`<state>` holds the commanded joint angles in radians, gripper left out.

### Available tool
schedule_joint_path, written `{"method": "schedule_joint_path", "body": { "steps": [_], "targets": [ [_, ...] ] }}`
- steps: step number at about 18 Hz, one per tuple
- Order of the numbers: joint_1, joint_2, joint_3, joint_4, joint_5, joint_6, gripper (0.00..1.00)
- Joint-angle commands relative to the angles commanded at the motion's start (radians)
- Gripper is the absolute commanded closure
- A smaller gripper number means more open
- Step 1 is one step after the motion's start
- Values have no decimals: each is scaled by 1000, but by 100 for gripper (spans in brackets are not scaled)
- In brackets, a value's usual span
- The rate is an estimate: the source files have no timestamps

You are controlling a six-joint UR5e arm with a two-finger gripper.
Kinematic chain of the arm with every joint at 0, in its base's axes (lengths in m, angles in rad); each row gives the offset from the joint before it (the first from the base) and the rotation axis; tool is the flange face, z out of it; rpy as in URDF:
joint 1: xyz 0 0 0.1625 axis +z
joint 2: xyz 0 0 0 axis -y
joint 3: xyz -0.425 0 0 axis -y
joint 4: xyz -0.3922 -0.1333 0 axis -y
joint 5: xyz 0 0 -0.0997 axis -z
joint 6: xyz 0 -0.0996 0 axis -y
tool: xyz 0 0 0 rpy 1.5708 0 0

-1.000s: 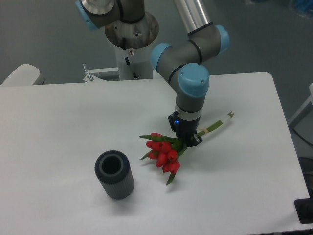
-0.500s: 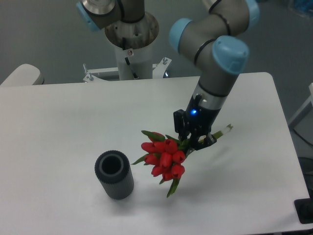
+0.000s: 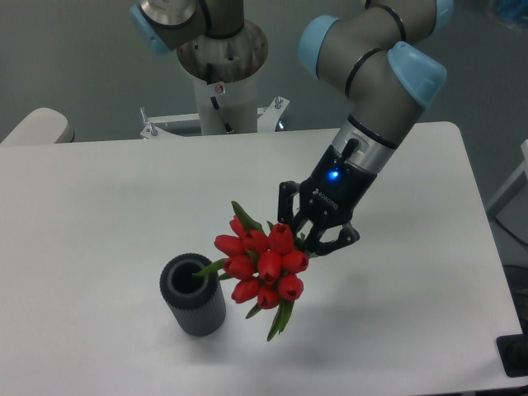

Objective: Pick up the flowers from the table
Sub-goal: 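Carry the tulips toward the grey vase and hold them above it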

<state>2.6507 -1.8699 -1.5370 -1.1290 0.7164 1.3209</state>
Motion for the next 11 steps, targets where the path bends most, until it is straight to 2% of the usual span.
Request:
{"method": "schedule_joint_path", "body": {
  "steps": [4, 8, 11],
  "targets": [
    [14, -2, 3, 12, -55, -20, 71],
    [17, -3, 2, 46, -66, -46, 71],
    [15, -5, 6, 51, -75, -84, 71]
  ]
}}
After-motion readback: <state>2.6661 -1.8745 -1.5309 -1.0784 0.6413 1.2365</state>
